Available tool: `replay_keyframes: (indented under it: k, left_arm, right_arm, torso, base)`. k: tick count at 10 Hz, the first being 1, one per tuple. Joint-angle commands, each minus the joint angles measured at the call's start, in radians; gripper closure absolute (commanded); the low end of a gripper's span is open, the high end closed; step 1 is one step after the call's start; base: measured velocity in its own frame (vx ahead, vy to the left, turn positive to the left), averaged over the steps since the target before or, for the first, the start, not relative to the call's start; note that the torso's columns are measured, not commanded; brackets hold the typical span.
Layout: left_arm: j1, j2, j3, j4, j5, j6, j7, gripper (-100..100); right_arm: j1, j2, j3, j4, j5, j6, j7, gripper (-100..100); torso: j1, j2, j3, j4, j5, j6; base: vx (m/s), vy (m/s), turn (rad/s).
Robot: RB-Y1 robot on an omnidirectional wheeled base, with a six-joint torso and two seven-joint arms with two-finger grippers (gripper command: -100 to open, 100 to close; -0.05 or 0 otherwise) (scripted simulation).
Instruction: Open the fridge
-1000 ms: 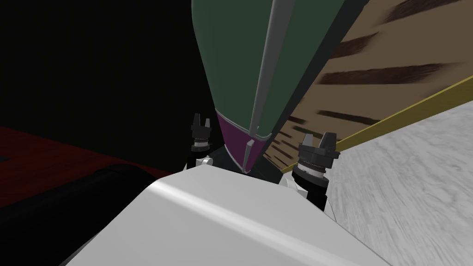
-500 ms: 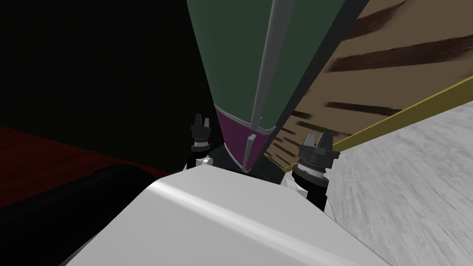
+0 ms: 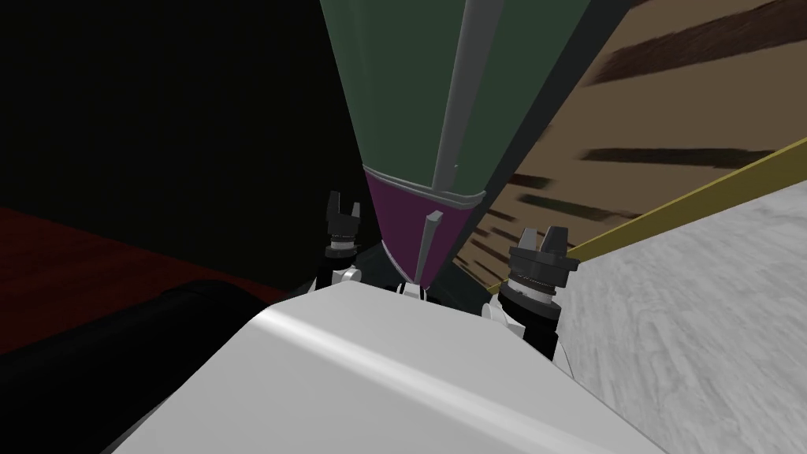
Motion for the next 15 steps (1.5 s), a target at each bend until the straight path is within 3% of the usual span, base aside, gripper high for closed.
replay_keyframes:
  k: [1, 5, 15]
  left_arm:
    - [-0.005, 0.034, 0.012, -0.011, 0.025, 0.057, 0.011, -100]
    - [-0.016, 0.065, 0.040, -0.021, 0.077, 0.159, 0.033, -100]
    - [-0.037, 0.093, 0.093, -0.029, 0.177, 0.376, 0.075, -100]
  right_arm:
    - [0.000, 0.000, 0.000, 0.000, 0.000, 0.000, 0.000, 0]
    - [0.000, 0.000, 0.000, 0.000, 0.000, 0.000, 0.000, 0]
    - [0.000, 0.000, 0.000, 0.000, 0.000, 0.000, 0.000, 0]
  torso:
    - [0.000, 0.004, -0.004, 0.003, 0.000, 0.000]
    - [0.003, 0.004, -0.005, 0.004, 0.001, 0.000]
    - [0.002, 0.005, -0.005, 0.004, 0.001, 0.001]
  base:
    - [0.000, -0.074, 0.080]
    - [-0.001, -0.089, 0.116]
    - [0.002, -0.075, 0.082]
